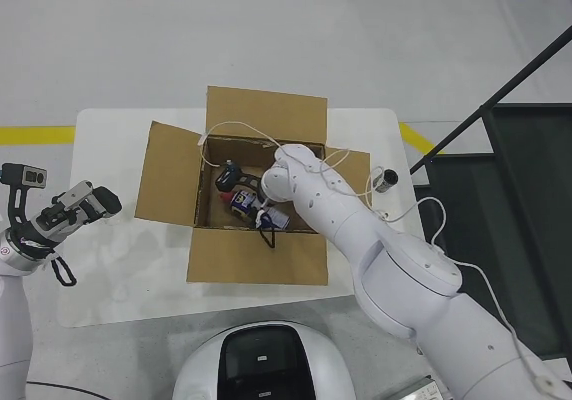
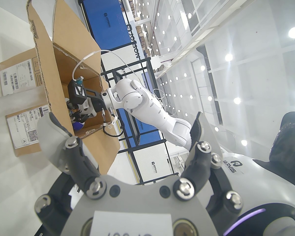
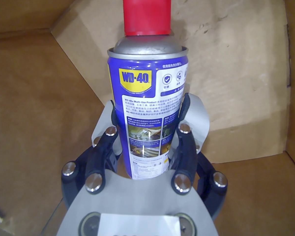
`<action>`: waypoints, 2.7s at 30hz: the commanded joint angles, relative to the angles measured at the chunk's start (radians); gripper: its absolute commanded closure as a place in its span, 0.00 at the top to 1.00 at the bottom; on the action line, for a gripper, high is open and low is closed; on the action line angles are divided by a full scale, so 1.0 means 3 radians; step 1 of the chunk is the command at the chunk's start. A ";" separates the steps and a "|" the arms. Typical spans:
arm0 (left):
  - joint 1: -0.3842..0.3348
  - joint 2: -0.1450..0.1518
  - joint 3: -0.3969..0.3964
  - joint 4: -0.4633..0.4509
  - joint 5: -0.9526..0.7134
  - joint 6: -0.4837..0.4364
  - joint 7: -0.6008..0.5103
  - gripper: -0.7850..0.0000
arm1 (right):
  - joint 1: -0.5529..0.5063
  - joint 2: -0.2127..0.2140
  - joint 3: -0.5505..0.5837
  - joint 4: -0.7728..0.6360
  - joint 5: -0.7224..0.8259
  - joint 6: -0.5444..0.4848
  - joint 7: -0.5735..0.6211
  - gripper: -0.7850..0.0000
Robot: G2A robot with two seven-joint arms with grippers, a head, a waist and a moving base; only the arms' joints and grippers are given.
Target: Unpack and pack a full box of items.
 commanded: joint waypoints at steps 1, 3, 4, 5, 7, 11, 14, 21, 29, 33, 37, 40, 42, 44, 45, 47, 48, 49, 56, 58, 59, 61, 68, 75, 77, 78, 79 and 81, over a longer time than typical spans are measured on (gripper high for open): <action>0.0026 0.0007 -0.0038 -0.0031 0.0011 0.0035 0.0153 1.00 | 0.0025 0.0006 0.0012 0.0020 0.0005 -0.0051 -0.0001 0.00; 0.0046 0.0022 -0.0119 -0.0046 0.0003 0.0029 0.0240 1.00 | 0.0044 0.0015 0.0022 0.0034 0.0003 -0.0098 -0.0001 0.00; 0.0049 0.0031 -0.0178 -0.0033 -0.0004 0.0018 0.0297 1.00 | 0.0052 0.0020 0.0027 0.0036 0.0002 -0.0116 -0.0005 0.00; 0.0053 0.0039 -0.0226 -0.0022 0.0003 0.0008 0.0343 1.00 | 0.0058 0.0026 0.0030 0.0039 -0.0005 -0.0127 -0.0006 0.00; 0.0047 0.0058 -0.0341 0.0014 -0.0006 -0.0013 0.0434 1.00 | 0.0067 0.0038 0.0040 0.0038 -0.0010 -0.0155 -0.0022 0.00; 0.0041 0.0098 -0.0534 0.0099 0.0033 -0.0030 0.0578 1.00 | 0.0087 0.0067 0.0069 0.0031 -0.0016 -0.0171 -0.0092 0.00; 0.0021 0.0124 -0.0620 0.0183 0.0089 -0.0024 0.0679 1.00 | 0.0100 0.0095 0.0093 0.0021 -0.0018 -0.0216 -0.0134 0.00; 0.0007 0.0147 -0.0651 0.0251 0.0057 -0.0031 0.0723 1.00 | 0.0141 0.0200 0.0196 0.0000 0.0039 -0.0505 -0.0302 0.00; 0.0007 0.0147 -0.0651 0.0251 0.0057 -0.0031 0.0723 1.00 | 0.0198 0.0475 0.0396 -0.0005 0.0030 -0.1093 -0.0907 0.00; 0.0007 0.0147 -0.0651 0.0251 0.0057 -0.0031 0.0723 1.00 | 0.0164 0.0661 0.0546 -0.0013 0.0066 -0.1444 -0.1288 0.00; 0.0007 0.0147 -0.0651 0.0251 0.0057 -0.0031 0.0723 1.00 | -0.0019 0.0870 0.0666 -0.0382 0.0130 -0.1519 -0.1520 0.00; 0.0007 0.0147 -0.0651 0.0251 0.0057 -0.0031 0.0723 1.00 | -0.0243 0.1074 0.0781 -0.0900 0.0232 -0.1519 -0.1497 0.00; 0.0007 0.0147 -0.0651 0.0251 0.0057 -0.0031 0.0723 1.00 | -0.0423 0.1233 0.0897 -0.1302 0.0309 -0.1519 -0.1405 0.00; 0.0007 0.0147 -0.0651 0.0251 0.0057 -0.0031 0.0723 1.00 | -0.0617 0.1395 0.1051 -0.1701 0.0381 -0.1519 -0.1264 0.00; 0.0007 0.0147 -0.0651 0.0251 0.0057 -0.0031 0.0723 1.00 | -0.0719 0.1472 0.1143 -0.1892 0.0426 -0.1519 -0.1195 0.00; 0.0007 0.0147 -0.0651 0.0251 0.0057 -0.0031 0.0723 1.00 | -0.0926 0.1609 0.1320 -0.2260 0.0508 -0.1519 -0.1034 0.00; 0.0007 0.0147 -0.0651 0.0251 0.0057 -0.0031 0.0723 1.00 | -0.0960 0.1629 0.1350 -0.2316 0.0526 -0.1519 -0.1008 0.00; 0.0007 0.0147 -0.0651 0.0251 0.0057 -0.0031 0.0723 1.00 | -0.0960 0.1629 0.1350 -0.2316 0.0526 -0.1519 -0.1008 0.00; 0.0007 0.0147 -0.0651 0.0251 0.0057 -0.0031 0.0723 1.00 | -0.0960 0.1629 0.1350 -0.2316 0.0526 -0.1519 -0.1008 0.00; 0.0007 0.0147 -0.0651 0.0251 0.0057 -0.0031 0.0723 1.00 | -0.0960 0.1629 0.1350 -0.2316 0.0526 -0.1519 -0.1008 0.00; 0.0007 0.0147 -0.0651 0.0251 0.0057 -0.0031 0.0723 1.00 | -0.0960 0.1629 0.1350 -0.2316 0.0526 -0.1519 -0.1008 0.00; 0.0007 0.0147 -0.0651 0.0251 0.0057 -0.0031 0.0723 1.00 | -0.0960 0.1629 0.1350 -0.2316 0.0526 -0.1519 -0.1008 0.00; 0.0007 0.0147 -0.0651 0.0251 0.0057 -0.0031 0.0723 1.00 | -0.0960 0.1629 0.1350 -0.2316 0.0526 -0.1519 -0.1008 0.00; 0.0007 0.0147 -0.0651 0.0251 0.0057 -0.0031 0.0723 1.00 | -0.0960 0.1629 0.1350 -0.2316 0.0526 -0.1519 -0.1008 0.00; 0.0007 0.0147 -0.0651 0.0251 0.0057 -0.0031 0.0723 1.00 | -0.0960 0.1629 0.1350 -0.2316 0.0526 -0.1519 -0.1008 0.00; 0.0007 0.0147 -0.0651 0.0251 0.0057 -0.0031 0.0723 1.00 | -0.0960 0.1629 0.1350 -0.2316 0.0526 -0.1519 -0.1008 0.00; 0.0007 0.0147 -0.0651 0.0251 0.0057 -0.0031 0.0723 1.00 | -0.0960 0.1629 0.1350 -0.2316 0.0526 -0.1519 -0.1008 0.00; 0.0007 0.0147 -0.0651 0.0251 0.0057 -0.0031 0.0723 1.00 | -0.0960 0.1629 0.1350 -0.2316 0.0526 -0.1519 -0.1008 0.00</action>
